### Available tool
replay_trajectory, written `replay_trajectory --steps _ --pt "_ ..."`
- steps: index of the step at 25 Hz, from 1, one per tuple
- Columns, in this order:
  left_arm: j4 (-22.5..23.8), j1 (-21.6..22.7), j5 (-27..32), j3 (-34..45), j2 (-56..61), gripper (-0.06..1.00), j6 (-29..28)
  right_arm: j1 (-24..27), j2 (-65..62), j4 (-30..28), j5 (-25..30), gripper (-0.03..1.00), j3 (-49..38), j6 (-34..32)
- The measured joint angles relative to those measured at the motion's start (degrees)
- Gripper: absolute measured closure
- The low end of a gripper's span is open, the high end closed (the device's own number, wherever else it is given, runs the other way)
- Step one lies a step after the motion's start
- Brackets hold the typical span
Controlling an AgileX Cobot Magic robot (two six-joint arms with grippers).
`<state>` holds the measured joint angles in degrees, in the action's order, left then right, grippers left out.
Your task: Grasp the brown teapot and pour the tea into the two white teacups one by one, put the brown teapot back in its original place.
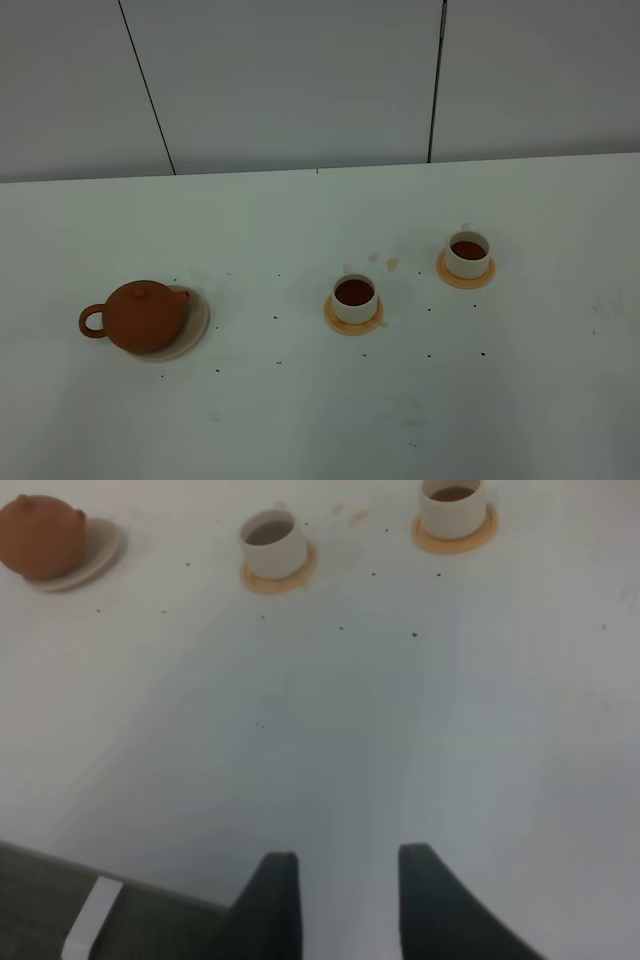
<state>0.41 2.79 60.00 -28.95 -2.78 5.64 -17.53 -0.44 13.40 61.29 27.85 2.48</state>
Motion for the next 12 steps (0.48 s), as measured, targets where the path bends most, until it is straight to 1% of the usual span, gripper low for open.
replay_trajectory --steps 12 --pt "0.00 0.00 0.00 0.00 0.00 0.75 0.00 0.00 0.00 0.00 0.00 0.73 0.00 0.00"
